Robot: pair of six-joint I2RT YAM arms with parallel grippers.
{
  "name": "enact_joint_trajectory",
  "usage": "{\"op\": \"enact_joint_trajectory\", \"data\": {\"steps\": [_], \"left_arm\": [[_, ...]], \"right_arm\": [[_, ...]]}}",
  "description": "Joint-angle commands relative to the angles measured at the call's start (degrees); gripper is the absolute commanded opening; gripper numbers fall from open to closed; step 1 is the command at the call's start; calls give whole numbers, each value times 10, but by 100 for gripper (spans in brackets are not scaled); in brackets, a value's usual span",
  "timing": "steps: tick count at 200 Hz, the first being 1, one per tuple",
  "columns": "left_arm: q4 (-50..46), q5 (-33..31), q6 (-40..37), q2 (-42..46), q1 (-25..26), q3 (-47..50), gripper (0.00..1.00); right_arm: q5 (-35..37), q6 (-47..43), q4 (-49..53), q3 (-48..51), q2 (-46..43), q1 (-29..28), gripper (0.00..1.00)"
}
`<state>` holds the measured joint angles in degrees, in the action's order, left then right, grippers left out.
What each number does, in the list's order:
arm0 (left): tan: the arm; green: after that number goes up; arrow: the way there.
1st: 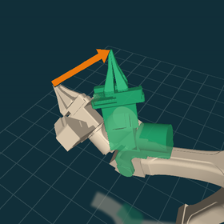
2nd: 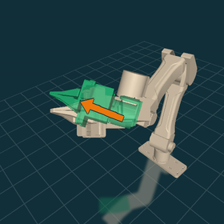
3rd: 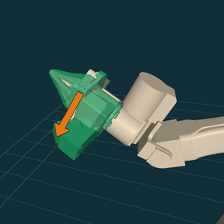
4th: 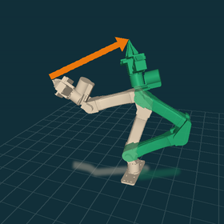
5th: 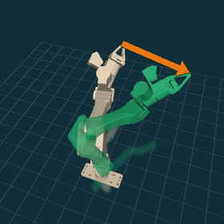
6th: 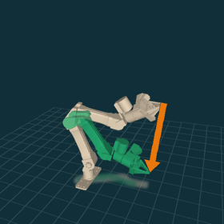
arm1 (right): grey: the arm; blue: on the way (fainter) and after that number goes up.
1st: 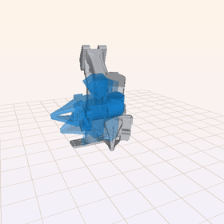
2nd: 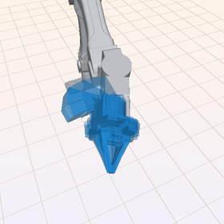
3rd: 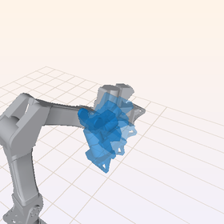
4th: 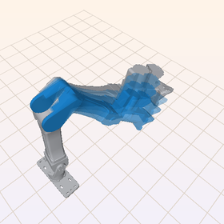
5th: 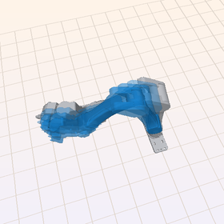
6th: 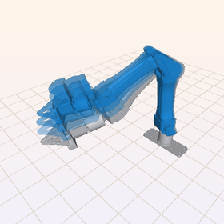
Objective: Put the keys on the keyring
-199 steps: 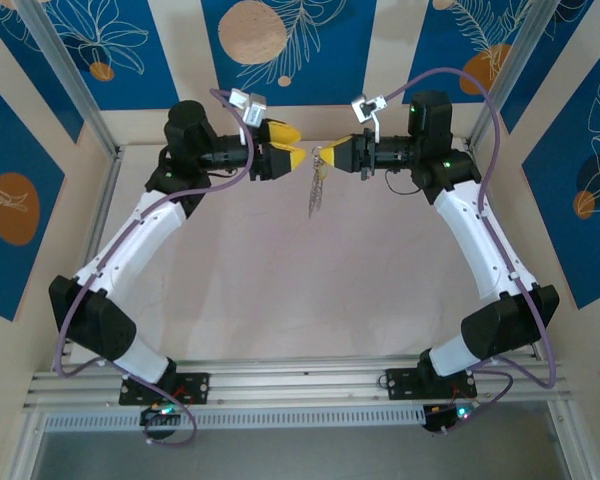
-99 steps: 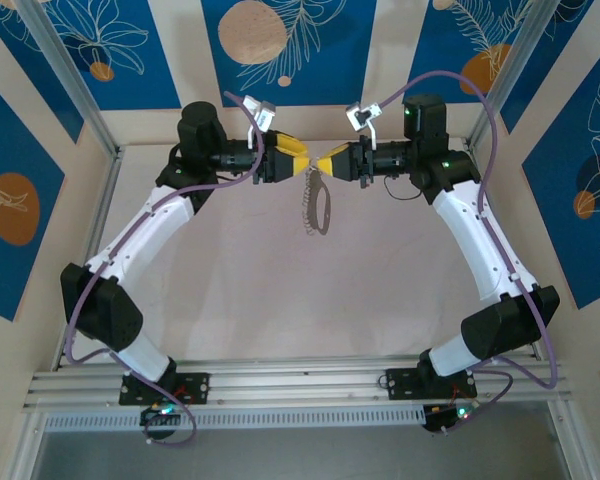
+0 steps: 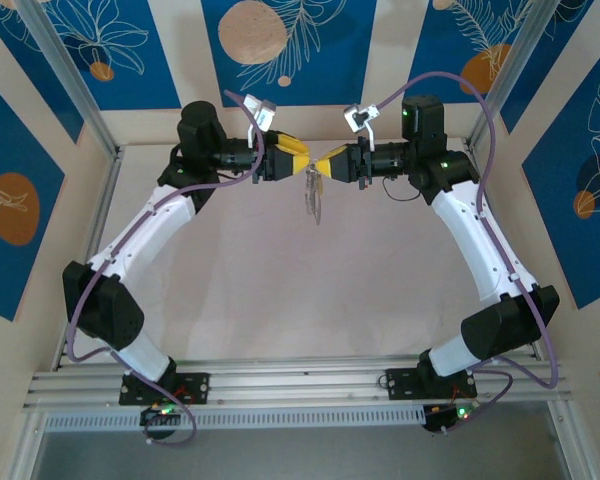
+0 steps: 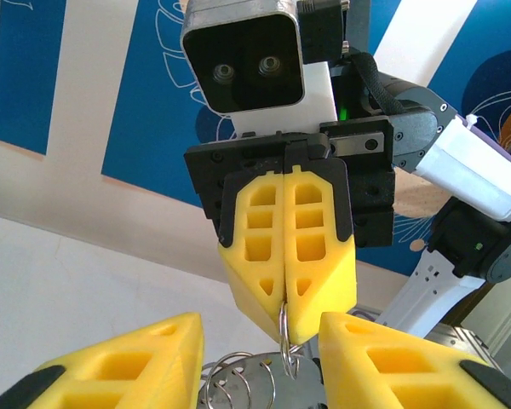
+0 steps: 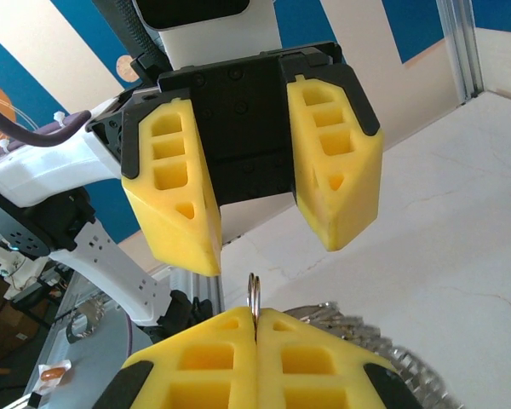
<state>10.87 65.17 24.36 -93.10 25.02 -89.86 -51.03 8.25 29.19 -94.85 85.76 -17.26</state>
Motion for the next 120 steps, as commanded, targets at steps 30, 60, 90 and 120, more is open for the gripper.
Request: {"op": "enact_joint_trajectory", "data": {"steps": [30,60,90,120], "left_arm": [[36,27,18,-7,8,-7,34],[42,33,22,-8,12,-3,31],[44,35,22,-9,14,1,29],[46,38,22,-9,16,6,25]], "right_arm": [[1,-5,0,-26,8,-6,0],[4,-4,-2,-26,8,-6,0],[6,-3,-3,-26,9,-6,0],[8,-3,-4,-25,9,-6,0]]}}
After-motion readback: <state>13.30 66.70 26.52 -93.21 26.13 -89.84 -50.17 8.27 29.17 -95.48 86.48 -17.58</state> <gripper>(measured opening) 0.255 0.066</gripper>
